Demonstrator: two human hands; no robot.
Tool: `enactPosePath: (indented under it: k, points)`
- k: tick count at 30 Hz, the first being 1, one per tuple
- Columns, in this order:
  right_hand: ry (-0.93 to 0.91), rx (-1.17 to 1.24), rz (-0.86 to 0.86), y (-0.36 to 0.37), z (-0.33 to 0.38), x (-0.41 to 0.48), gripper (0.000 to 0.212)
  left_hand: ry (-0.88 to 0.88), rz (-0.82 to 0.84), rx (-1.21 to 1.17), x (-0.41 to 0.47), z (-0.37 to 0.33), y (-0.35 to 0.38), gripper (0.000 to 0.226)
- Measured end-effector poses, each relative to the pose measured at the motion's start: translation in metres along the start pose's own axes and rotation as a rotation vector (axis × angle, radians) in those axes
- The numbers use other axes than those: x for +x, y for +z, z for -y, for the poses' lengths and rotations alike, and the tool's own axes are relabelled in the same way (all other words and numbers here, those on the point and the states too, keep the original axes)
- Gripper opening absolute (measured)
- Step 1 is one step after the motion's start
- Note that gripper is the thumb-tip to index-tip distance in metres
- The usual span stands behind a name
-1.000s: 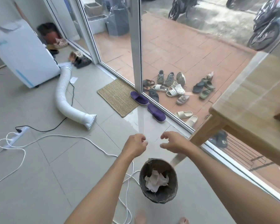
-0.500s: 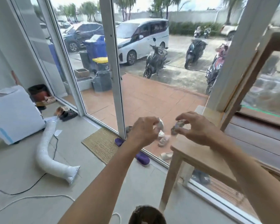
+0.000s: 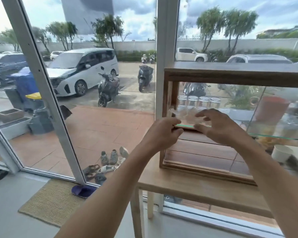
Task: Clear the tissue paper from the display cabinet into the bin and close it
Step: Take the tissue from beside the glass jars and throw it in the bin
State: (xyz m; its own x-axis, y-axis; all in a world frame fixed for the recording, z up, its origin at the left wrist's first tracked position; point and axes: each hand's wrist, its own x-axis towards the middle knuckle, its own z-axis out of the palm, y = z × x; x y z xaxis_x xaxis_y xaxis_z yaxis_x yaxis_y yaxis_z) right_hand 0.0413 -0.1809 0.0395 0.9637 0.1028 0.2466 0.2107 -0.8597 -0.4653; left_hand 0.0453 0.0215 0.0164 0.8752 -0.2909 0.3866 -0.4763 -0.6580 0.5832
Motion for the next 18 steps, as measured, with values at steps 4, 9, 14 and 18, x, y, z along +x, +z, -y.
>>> enactPosePath:
  k: [4, 9, 14, 18]
  points:
    - [0.101, -0.039, -0.048, -0.019, -0.026, 0.022, 0.047, 0.045, 0.041, 0.073, 0.039, -0.013, 0.011, 0.051]
    - [0.169, -0.047, 0.016, -0.016, -0.040, 0.051, 0.054, 0.002, 0.143, 0.188, 0.084, -0.016, 0.035, 0.073]
    - [0.193, -0.052, 0.125, -0.004, -0.051, 0.072, 0.061, -0.064, 0.238, 0.227, 0.119, -0.006, 0.052, 0.087]
    - [0.207, -0.050, 0.179, 0.002, -0.060, 0.085, 0.067, -0.137, 0.317, 0.245, 0.139, 0.007, 0.058, 0.090]
